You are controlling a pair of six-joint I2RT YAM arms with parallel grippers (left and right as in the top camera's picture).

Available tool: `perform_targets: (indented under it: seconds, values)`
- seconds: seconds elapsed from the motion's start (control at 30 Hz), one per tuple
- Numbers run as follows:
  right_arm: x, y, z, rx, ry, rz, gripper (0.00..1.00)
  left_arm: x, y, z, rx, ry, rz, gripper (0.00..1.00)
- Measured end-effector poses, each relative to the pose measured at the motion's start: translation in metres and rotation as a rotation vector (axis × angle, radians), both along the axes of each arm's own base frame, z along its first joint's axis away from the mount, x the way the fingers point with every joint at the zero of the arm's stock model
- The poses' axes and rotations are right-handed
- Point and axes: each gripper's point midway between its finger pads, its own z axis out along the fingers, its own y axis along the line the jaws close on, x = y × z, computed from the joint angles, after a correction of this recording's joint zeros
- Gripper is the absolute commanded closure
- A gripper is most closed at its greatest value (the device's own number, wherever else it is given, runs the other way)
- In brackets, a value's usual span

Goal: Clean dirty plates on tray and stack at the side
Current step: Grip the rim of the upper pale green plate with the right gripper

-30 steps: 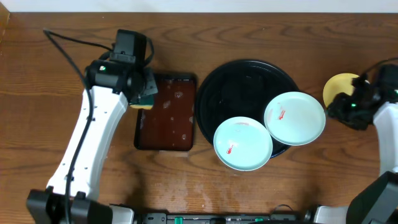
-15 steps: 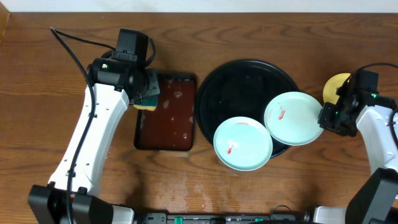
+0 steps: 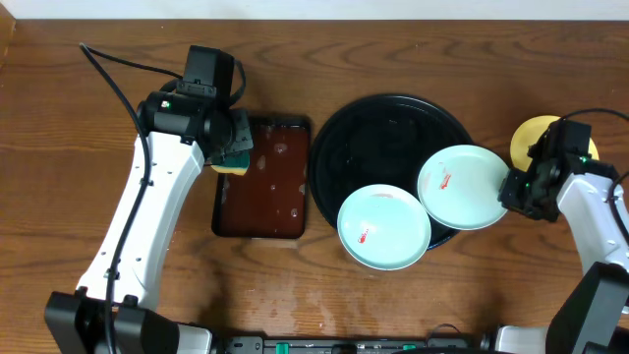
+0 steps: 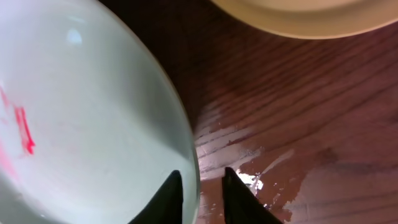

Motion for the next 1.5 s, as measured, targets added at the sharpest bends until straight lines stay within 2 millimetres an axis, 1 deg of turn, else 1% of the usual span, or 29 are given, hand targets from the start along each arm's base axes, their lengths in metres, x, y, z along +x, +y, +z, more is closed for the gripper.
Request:
perform_targets:
  seconds: [0.07,0.13,0.23,0.33,0.37,0.43,0.5,0.53,0.57,0.67,0.73,0.83,0.87,1.0,1.07,1.2,1.27,1.33,1.5]
  values:
    - [0.001,0.000,-0.001,-0.001,-0.004,-0.001,0.85,0.000,0.000,0.000,0.000,-0.001,0.000,0.92]
    - [0.002,-0.001,-0.001,-0.003,-0.010,0.000,0.91,0.000,0.000,0.000,0.000,0.000,0.000,0.92]
    - [0.003,-0.001,-0.003,-0.005,-0.018,-0.001,0.95,0.000,0.000,0.000,0.000,-0.001,0.000,0.92]
    - [0.003,-0.001,-0.004,-0.005,-0.019,-0.001,0.95,0.000,0.000,0.000,0.000,0.000,0.000,0.93]
    - [0.002,-0.001,-0.005,-0.004,-0.018,-0.001,0.95,0.000,0.000,0.000,0.000,0.000,0.000,0.92]
    - [0.002,0.000,-0.005,-0.004,-0.016,-0.003,0.90,0.000,0.000,0.000,0.000,0.000,0.000,0.92]
    - [0.001,0.000,-0.006,-0.004,-0.016,-0.003,0.90,0.000,0.000,0.000,0.000,-0.001,0.000,0.92]
    - [0.002,0.000,-0.006,-0.004,-0.016,-0.001,0.92,0.000,0.000,0.000,0.000,0.000,0.000,0.92]
    - [0.002,-0.001,-0.005,-0.005,-0.018,-0.001,0.99,0.000,0.000,0.000,0.000,0.000,0.000,0.92]
    - [0.006,0.001,-0.005,0.005,-0.037,-0.001,0.99,0.000,0.000,0.000,0.000,0.000,0.000,0.92]
    - [0.014,0.003,-0.003,0.021,-0.073,0.004,0.99,0.000,0.000,0.000,0.000,0.000,0.000,0.92]
    - [0.037,0.010,0.004,0.072,-0.174,0.009,0.99,0.000,0.000,0.000,0.000,0.000,0.000,0.92]
    - [0.041,0.011,0.005,0.082,-0.193,0.006,0.99,0.000,0.000,0.000,0.000,-0.001,0.000,0.92]
    - [0.073,0.017,0.021,0.148,-0.342,-0.025,0.99,0.000,0.000,0.000,0.000,0.000,0.000,0.92]
    - [0.082,0.020,0.027,0.173,-0.385,-0.036,0.99,0.000,0.000,0.000,0.000,-0.001,0.000,0.92]
    - [0.090,0.030,0.032,0.199,-0.418,-0.034,0.99,0.001,0.000,0.001,-0.001,-0.004,0.000,0.92]
    - [0.095,0.040,0.032,0.200,-0.426,-0.012,0.99,0.003,0.000,0.001,-0.002,-0.012,0.000,0.92]
    - [0.103,0.055,0.028,0.194,-0.433,0.028,0.99,0.004,-0.001,0.002,-0.004,-0.019,0.000,0.92]
    - [0.118,0.088,0.007,0.156,-0.430,0.126,0.99,0.007,-0.001,0.003,-0.006,-0.030,0.000,0.92]
